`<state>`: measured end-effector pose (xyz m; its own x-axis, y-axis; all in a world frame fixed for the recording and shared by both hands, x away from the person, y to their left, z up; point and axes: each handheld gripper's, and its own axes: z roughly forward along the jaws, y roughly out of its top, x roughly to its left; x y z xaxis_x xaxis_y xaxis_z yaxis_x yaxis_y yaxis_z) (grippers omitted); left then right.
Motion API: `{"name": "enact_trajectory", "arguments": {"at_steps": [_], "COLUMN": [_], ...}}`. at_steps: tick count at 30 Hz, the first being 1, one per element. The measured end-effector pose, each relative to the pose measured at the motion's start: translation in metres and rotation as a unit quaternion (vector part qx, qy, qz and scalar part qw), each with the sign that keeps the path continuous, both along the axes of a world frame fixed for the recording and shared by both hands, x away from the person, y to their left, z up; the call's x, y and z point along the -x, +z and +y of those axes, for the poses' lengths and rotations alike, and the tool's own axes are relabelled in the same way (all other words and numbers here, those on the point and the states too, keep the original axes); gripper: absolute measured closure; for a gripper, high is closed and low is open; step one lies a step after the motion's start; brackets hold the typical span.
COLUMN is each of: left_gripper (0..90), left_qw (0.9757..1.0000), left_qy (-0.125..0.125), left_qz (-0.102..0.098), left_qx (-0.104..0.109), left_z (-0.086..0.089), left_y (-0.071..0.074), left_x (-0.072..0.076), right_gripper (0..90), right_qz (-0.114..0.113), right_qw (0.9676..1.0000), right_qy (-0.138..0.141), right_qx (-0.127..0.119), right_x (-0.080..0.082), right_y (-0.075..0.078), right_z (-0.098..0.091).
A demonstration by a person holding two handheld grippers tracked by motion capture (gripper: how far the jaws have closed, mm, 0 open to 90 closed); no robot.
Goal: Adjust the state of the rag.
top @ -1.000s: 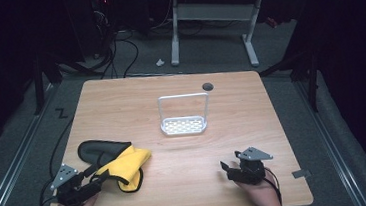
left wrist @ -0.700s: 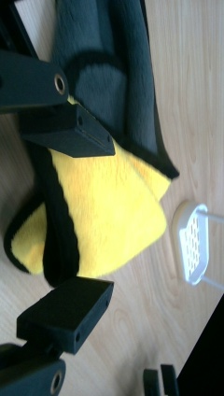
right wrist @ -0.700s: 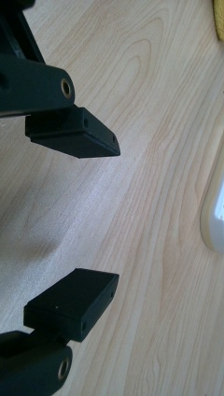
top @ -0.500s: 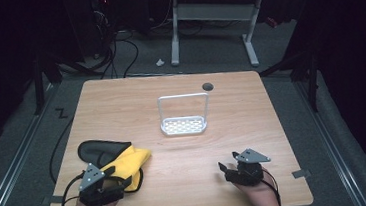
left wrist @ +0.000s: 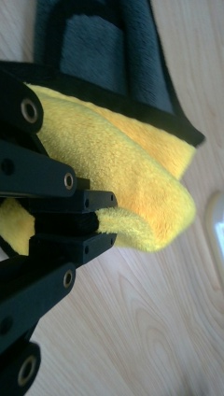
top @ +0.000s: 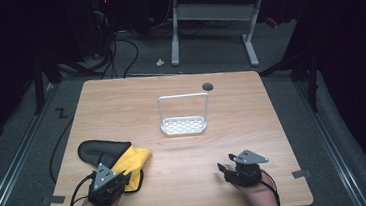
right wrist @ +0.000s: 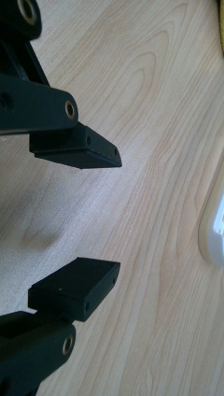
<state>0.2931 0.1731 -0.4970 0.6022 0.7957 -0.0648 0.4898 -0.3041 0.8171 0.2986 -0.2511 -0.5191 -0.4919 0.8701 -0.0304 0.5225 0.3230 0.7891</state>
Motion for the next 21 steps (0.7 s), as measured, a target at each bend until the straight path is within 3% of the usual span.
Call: {"name": "enact_trajectory", "arguments": {"at_steps": [2,4,6,7,8,10,11,12,13,17,21], "left_gripper": [81.3,81.4,81.4,81.5,81.5,81.6,81.5,81.5,81.5,81.5,81.5], "left_qw": [0.9998,0.9997,0.9991,0.9991,0.9983,0.9978,0.9962,0.9962,0.9941,0.9895,0.9860], "left_qy": [-0.013,-0.019,-0.039,-0.039,-0.053,-0.061,-0.076,-0.076,-0.093,-0.125,-0.145], "left_qz": [-0.001,-0.003,-0.002,-0.002,0.000,0.002,0.006,0.006,0.009,0.008,0.013], "left_qx": [0.013,0.013,0.017,0.017,0.022,0.027,0.042,0.042,0.054,0.072,0.081], "left_z": [-0.008,-0.013,-0.030,-0.030,-0.043,-0.049,-0.062,-0.062,-0.075,-0.101,-0.122], "left_y": [0.004,0.006,0.008,0.008,0.009,0.011,0.014,0.014,0.018,0.027,0.025], "left_x": [0.000,0.000,-0.003,-0.003,-0.005,-0.007,-0.010,-0.010,-0.012,-0.013,-0.014], "right_gripper": [44.2,44.2,44.3,44.3,44.4,44.4,44.6,44.6,44.8,44.9,44.9], "right_qz": [-0.001,0.000,-0.001,-0.001,-0.001,-0.001,0.000,0.000,0.000,0.001,0.002], "right_qw": [1.0000,1.0000,1.0000,1.0000,1.0000,1.0000,1.0000,1.0000,1.0000,1.0000,0.9999], "right_qy": [0.001,0.001,0.002,0.002,0.002,0.003,0.002,0.002,0.005,0.008,0.014], "right_qx": [0.000,0.000,0.002,0.002,0.001,0.000,0.000,0.000,-0.001,-0.001,0.000], "right_x": [0.000,0.000,0.000,0.000,0.000,0.000,0.001,0.001,0.001,0.001,0.001], "right_y": [0.000,0.000,0.000,0.000,0.000,0.000,0.000,0.000,0.000,0.000,0.000], "right_z": [0.001,0.001,0.001,0.001,0.001,0.000,0.000,0.000,0.000,0.002,0.005]}}
